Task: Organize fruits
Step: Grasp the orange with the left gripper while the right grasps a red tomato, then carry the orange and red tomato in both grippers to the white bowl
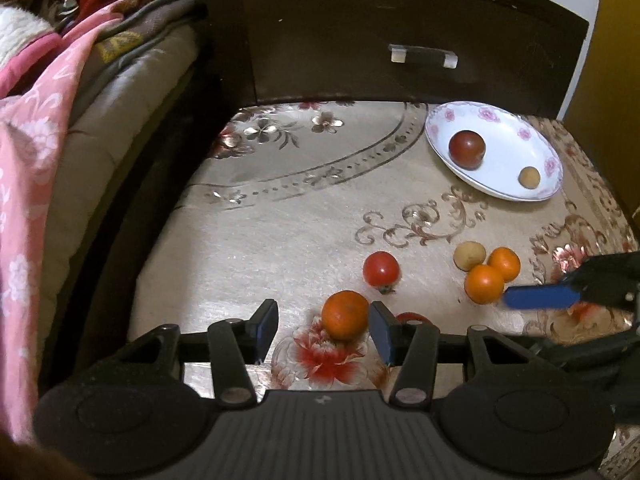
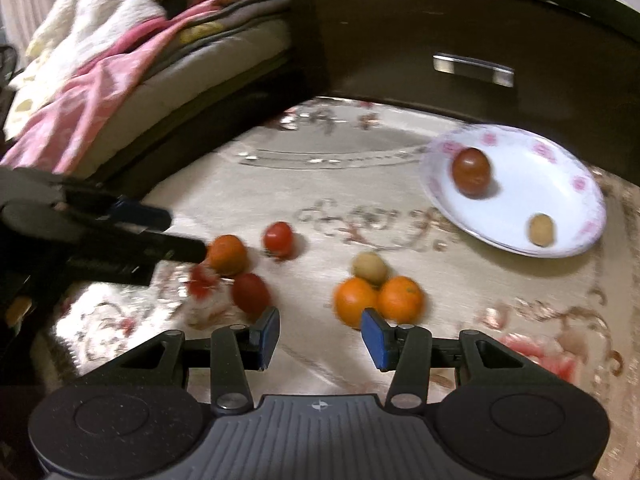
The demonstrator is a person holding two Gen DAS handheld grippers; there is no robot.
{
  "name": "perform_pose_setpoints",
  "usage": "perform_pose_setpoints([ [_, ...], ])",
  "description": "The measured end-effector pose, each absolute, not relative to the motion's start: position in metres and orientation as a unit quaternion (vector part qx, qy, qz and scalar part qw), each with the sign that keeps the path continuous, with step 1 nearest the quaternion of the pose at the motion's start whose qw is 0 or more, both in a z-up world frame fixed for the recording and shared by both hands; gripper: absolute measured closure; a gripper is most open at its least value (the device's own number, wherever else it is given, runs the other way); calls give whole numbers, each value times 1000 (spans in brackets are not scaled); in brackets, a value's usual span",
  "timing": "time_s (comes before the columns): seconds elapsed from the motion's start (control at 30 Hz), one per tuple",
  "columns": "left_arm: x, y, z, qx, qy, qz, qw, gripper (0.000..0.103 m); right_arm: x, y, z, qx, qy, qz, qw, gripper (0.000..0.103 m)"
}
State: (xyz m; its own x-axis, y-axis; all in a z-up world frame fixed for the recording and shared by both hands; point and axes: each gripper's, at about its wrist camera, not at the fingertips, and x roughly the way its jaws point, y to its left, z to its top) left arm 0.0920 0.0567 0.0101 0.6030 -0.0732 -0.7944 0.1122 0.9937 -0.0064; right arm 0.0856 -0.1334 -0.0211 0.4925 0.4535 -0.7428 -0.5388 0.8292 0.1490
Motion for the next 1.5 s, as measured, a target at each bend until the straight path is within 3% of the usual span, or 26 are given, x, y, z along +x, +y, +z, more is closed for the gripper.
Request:
perform_pose_setpoints([
  [0.4,94,68,7,10,454,-63,889,39,97,-83,-29,-90,427,335,835,63],
  [0.63,100,69,2,6,460,-67,885,39,109,-70,-32,-114,433,323,834,77],
  [1.07,121,46,-30,46,483,-80,871,40,89,-107,-19,-94,460,300,831,78],
  [1.37,124,42,-35,46,480,-86,872,60,84,-127,-19,-87,465,276,837,78],
  [1.5,121,39,-34,42,480,-99,871,62,83,-135,-23,-85,469,266,838,78],
])
